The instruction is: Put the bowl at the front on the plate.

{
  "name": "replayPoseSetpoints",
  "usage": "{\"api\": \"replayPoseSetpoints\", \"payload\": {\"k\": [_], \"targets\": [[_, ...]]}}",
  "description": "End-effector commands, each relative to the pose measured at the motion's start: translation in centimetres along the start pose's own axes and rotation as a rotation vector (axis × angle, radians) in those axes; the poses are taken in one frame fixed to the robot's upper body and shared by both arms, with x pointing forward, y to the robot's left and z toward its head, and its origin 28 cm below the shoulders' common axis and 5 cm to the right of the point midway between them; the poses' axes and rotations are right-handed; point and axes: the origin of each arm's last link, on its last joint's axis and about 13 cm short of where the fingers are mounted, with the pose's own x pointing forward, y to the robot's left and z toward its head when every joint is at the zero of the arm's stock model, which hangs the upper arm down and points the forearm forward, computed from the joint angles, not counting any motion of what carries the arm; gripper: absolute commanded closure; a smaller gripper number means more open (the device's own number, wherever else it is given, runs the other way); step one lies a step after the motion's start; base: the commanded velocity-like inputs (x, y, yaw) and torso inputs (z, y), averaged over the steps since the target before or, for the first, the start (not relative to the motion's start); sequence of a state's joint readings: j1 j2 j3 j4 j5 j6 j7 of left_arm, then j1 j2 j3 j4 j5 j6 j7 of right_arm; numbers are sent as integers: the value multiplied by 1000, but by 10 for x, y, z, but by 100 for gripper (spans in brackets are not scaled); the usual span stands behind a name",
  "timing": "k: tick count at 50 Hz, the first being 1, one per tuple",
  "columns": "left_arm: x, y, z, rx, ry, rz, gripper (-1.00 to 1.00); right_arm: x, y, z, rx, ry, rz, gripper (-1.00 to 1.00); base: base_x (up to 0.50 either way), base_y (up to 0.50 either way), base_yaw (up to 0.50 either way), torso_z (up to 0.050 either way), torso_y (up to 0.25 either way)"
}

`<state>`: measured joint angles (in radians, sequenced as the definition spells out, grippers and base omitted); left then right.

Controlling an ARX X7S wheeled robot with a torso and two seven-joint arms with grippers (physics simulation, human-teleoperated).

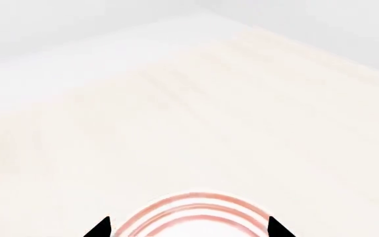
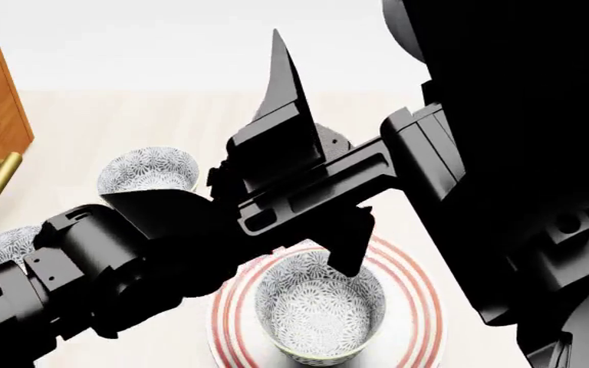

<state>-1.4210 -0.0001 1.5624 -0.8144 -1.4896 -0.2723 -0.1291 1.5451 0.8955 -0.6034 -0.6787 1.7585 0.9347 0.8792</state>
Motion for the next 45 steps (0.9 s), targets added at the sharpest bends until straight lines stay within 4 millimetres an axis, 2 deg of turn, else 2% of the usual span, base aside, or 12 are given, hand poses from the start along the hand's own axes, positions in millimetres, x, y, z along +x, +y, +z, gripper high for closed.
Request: {"api": "replayPoseSetpoints", "payload": {"k": [1, 8, 25, 27, 28, 32, 45], "targets": [[0, 23, 11, -39, -63, 92, -100, -3, -1, 1, -4, -8, -16, -100, 0, 0, 0, 0, 0], [-1, 37, 14, -65, -110, 152, -100, -4, -6, -2, -2, -5, -37, -100, 0, 0, 0, 0, 0], [-3, 55, 8, -69, -158, 211, -100, -12, -11, -5, -5, -20, -90, -100, 0, 0, 0, 0, 0], [-8, 57, 9, -122, -181, 202, -100, -13, -12, -6, -3, -23, -97, -100, 0, 0, 0, 0, 0], [-11, 58, 7, -81, -187, 210, -100, -14, -12, -8, -17, 0, -115, -100, 0, 0, 0, 0, 0], [-17, 62, 6, -120, -200, 226, -100, -13, -12, -9, -3, -17, -108, -100, 0, 0, 0, 0, 0], [-40, 62, 3, -149, -297, 242, -100, -11, -14, -18, 9, -4, -121, -100, 0, 0, 0, 0, 0]]}}
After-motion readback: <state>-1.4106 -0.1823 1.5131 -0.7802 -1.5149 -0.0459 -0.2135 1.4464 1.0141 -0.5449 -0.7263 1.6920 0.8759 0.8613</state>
